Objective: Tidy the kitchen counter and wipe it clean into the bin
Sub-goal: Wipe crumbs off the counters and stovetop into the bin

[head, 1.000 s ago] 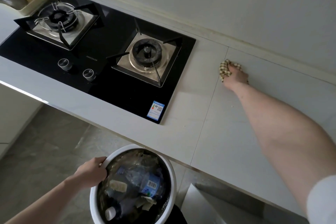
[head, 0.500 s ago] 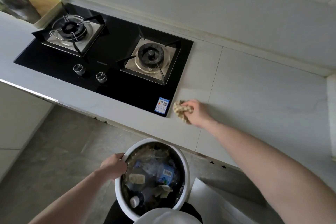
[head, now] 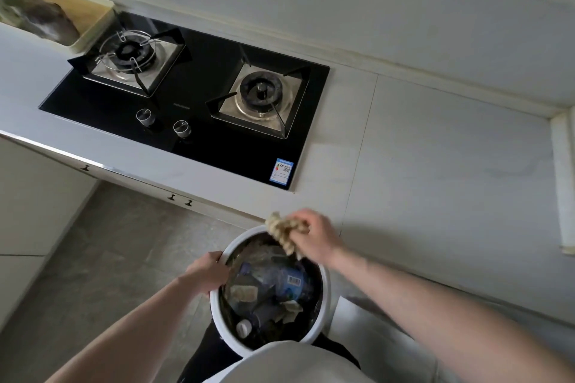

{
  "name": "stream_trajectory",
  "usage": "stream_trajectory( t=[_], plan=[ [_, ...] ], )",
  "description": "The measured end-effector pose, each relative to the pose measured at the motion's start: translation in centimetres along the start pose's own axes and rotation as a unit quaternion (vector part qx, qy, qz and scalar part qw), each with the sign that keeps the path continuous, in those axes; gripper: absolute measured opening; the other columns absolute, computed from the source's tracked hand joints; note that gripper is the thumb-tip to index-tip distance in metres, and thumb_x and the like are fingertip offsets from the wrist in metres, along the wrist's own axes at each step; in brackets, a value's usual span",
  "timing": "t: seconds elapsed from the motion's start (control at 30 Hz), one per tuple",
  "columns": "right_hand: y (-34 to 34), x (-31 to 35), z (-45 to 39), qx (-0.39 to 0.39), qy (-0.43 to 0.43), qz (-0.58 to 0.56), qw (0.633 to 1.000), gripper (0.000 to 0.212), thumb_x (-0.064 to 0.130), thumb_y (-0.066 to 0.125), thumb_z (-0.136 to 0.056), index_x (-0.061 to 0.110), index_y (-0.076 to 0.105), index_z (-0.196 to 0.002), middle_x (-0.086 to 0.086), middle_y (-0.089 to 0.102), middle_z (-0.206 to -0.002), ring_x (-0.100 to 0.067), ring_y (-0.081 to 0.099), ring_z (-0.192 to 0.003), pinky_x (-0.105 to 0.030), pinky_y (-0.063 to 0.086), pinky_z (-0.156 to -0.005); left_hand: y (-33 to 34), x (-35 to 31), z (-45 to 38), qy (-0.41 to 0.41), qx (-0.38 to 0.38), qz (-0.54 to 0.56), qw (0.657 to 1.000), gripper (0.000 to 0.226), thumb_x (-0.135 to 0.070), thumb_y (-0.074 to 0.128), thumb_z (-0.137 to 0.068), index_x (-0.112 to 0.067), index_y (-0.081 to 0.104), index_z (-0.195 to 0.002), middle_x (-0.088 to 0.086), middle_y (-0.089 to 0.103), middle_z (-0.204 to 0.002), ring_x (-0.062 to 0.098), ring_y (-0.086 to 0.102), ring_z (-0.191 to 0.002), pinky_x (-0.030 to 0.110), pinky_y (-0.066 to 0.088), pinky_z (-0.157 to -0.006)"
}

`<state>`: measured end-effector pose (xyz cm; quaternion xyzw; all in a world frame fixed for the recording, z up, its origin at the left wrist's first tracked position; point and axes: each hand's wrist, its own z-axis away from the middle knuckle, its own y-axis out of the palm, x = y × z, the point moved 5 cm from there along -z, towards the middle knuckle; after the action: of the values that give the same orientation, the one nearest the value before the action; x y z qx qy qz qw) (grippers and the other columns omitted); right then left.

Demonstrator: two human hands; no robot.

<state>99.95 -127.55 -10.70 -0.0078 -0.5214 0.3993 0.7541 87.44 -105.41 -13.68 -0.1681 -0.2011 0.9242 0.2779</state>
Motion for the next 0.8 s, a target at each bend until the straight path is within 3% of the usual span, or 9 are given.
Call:
stream_trajectory(
  t=[0.13,0.23,0.3,0.4,0.5,0.63,0.7,0.8],
  plan=[
    [-11.1,-1.3,-4.2,-0.215,0.026,-0.075,0.973,0.029,0.013,0.065,-0.080,0.022,0.073,-0.107,0.000,0.072,-0.098,-0.024,0.072,-0.085,-0.035,0.062,-0.067,0.3,0.0,-0.3,-0.003,0.006,0.007,1.000,0.030,-0.004,0.050,-0.084,-0.024,0.065,-0.101,0.001,0.067,-0.080,0.016,0.066,-0.063,0.023,0.050,-0.042],
    [-18.4,-3.9,-6.7,-0.346,0.041,-0.002,0.937,0.028,0.015,0.067,-0.083,0.013,0.073,-0.110,-0.009,0.070,-0.107,-0.030,0.068,-0.097,-0.033,0.055,-0.085,0.4,0.2,-0.7,-0.009,0.006,0.011,1.000,0.034,-0.002,0.048,-0.084,-0.024,0.066,-0.103,0.003,0.068,-0.084,0.018,0.069,-0.069,0.026,0.056,-0.047],
    [-22.2,-5.9,-7.8,-0.390,0.069,0.056,0.916,0.029,0.011,0.065,-0.086,0.007,0.072,-0.114,-0.016,0.066,-0.116,-0.032,0.063,-0.106,-0.028,0.045,-0.093,0.4,0.4,-1.2,-0.014,0.004,0.010,1.000,0.037,-0.003,0.047,-0.082,-0.025,0.067,-0.105,0.003,0.069,-0.086,0.021,0.070,-0.073,0.028,0.059,-0.050],
    [-26.2,-9.4,-9.3,-0.411,0.106,0.101,0.900,0.034,0.008,0.062,-0.087,0.006,0.071,-0.120,-0.022,0.062,-0.121,-0.039,0.061,-0.110,-0.033,0.044,-0.101,0.5,0.7,-1.8,-0.017,0.000,0.005,1.000,0.039,-0.005,0.048,-0.080,-0.025,0.069,-0.106,0.004,0.071,-0.087,0.024,0.072,-0.075,0.034,0.063,-0.056],
    [-27.7,-12.1,-11.1,-0.383,0.149,0.136,0.901,0.041,0.014,0.062,-0.088,0.012,0.068,-0.128,-0.024,0.061,-0.126,-0.043,0.060,-0.114,-0.039,0.045,-0.106,0.6,0.9,-2.3,-0.017,-0.003,0.000,1.000,0.040,-0.005,0.049,-0.079,-0.025,0.070,-0.106,0.004,0.071,-0.086,0.024,0.072,-0.075,0.034,0.064,-0.058],
    [-26.5,-13.1,-12.7,-0.277,0.222,0.226,0.907,0.059,0.030,0.061,-0.092,0.020,0.047,-0.148,-0.014,0.040,-0.154,-0.039,0.037,-0.142,-0.044,0.022,-0.120,0.6,1.2,-2.8,-0.021,-0.003,0.000,1.000,0.041,-0.004,0.048,-0.075,-0.025,0.071,-0.102,0.006,0.072,-0.085,0.027,0.072,-0.075,0.036,0.064,-0.056],
    [-25.6,-12.8,-12.7,-0.271,0.214,0.237,0.908,0.060,0.026,0.058,-0.092,0.020,0.043,-0.150,-0.009,0.032,-0.159,-0.037,0.030,-0.144,-0.044,0.019,-0.121,0.5,1.3,-2.8,-0.024,-0.003,0.002,1.000,0.042,-0.005,0.048,-0.074,-0.025,0.071,-0.102,0.006,0.072,-0.086,0.027,0.072,-0.075,0.036,0.063,-0.054],
    [-23.7,-11.9,-12.3,-0.275,0.163,0.253,0.913,0.055,0.019,0.058,-0.092,0.017,0.048,-0.146,-0.011,0.036,-0.154,-0.039,0.036,-0.137,-0.042,0.026,-0.117,0.3,1.0,-2.8,-0.024,-0.001,0.000,1.000,0.042,-0.006,0.050,-0.074,-0.027,0.071,-0.103,0.005,0.072,-0.087,0.027,0.072,-0.077,0.036,0.064,-0.056]
  ],
)
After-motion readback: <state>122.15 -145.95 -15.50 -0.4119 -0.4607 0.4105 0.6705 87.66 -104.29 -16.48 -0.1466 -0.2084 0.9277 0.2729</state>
